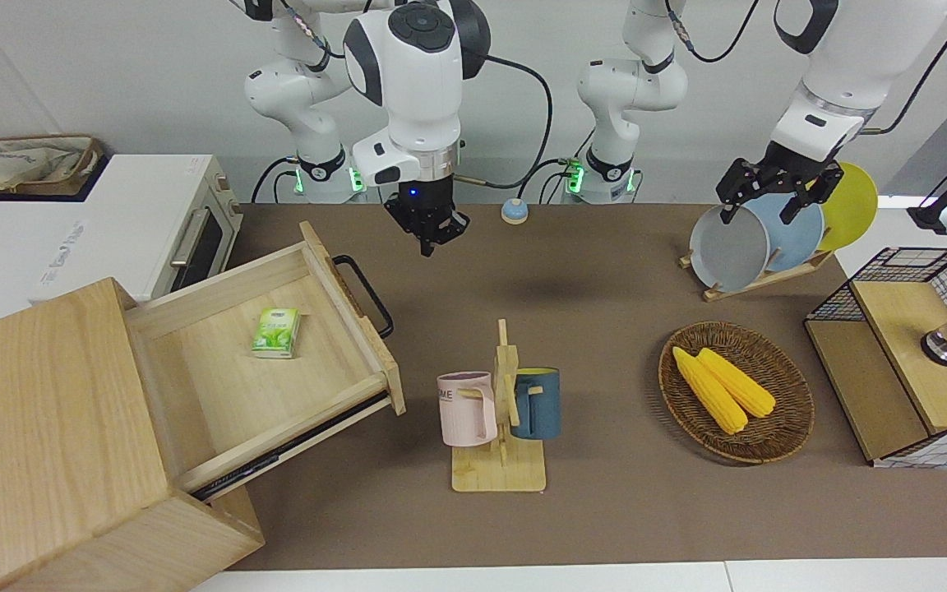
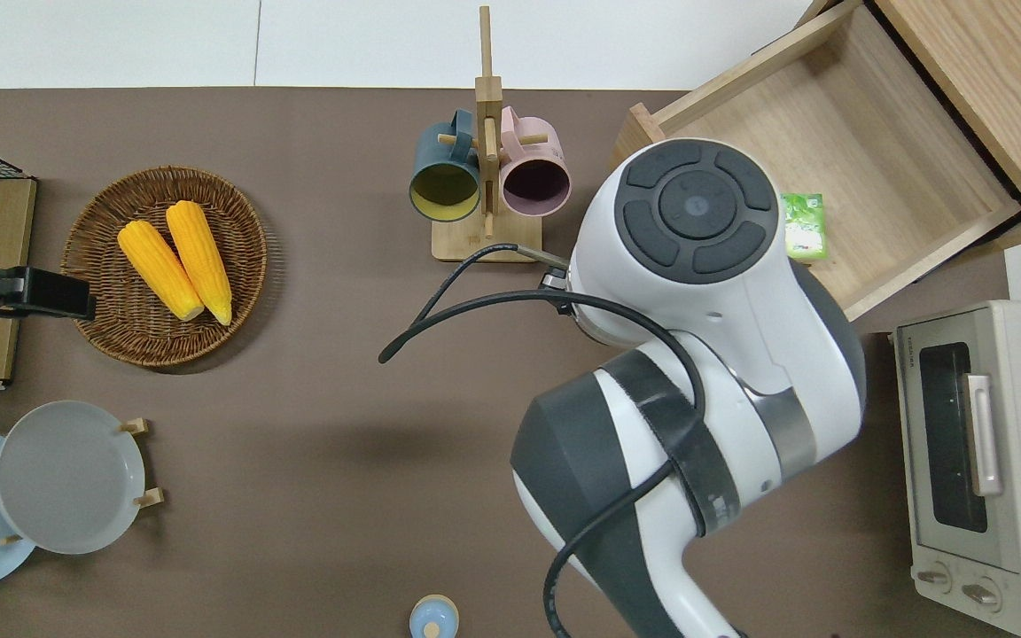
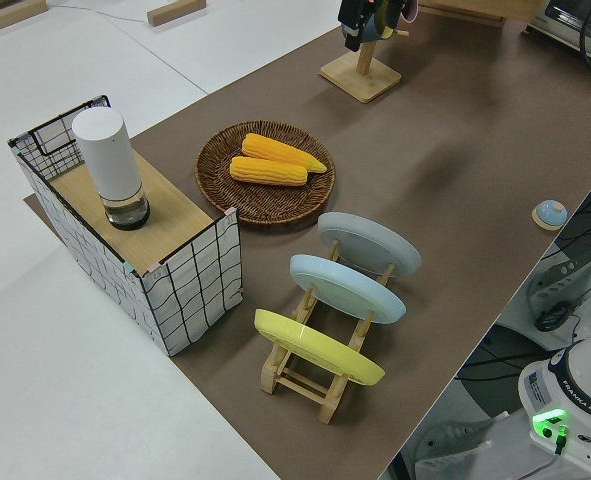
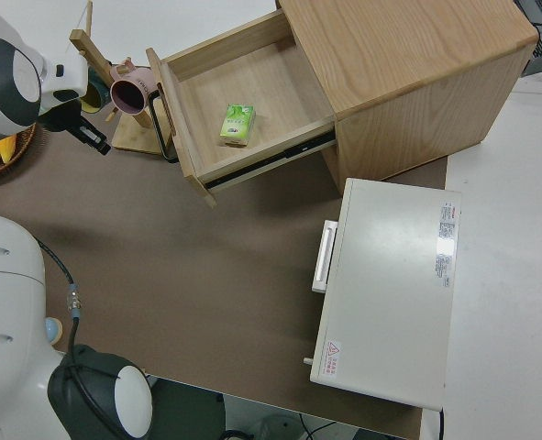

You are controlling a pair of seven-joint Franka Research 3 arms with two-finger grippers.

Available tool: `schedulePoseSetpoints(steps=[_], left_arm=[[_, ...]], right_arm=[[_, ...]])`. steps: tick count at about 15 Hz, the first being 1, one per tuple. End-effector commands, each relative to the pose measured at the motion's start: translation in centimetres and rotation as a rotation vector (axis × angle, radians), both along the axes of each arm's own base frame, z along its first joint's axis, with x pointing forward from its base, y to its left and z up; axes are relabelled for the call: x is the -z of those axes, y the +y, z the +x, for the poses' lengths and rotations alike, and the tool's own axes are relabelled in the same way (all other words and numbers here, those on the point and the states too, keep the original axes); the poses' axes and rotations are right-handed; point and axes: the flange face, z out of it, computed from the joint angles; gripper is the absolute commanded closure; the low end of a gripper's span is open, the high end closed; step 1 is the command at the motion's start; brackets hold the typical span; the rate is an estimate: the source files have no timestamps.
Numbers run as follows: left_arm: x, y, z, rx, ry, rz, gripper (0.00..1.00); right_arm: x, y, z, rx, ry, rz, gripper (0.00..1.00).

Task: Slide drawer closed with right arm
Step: 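Move the right gripper up to the front face of the open drawer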

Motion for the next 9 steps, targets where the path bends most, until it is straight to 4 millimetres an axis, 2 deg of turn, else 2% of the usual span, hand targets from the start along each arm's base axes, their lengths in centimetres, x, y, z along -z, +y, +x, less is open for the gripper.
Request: schedulePoseSetpoints(steps=[1, 5, 9], left_arm=[[-0.2, 0.0, 0.4, 0.008, -0.008, 0.016, 0.00], [-0.2, 0.0, 0.4, 0.008, -0.008, 0.016, 0.00], [-0.2, 0.0, 0.4, 0.008, -0.008, 0.016, 0.00]], right_arm=[[1.8, 0.5, 1.4, 0.081, -0.004, -0.008, 1.000], [4.8, 1.5, 3.0, 0.168, -0.031, 0.000, 1.000], [6.2, 1.2, 4.9, 0.236, -0.084, 0.033, 1.000]])
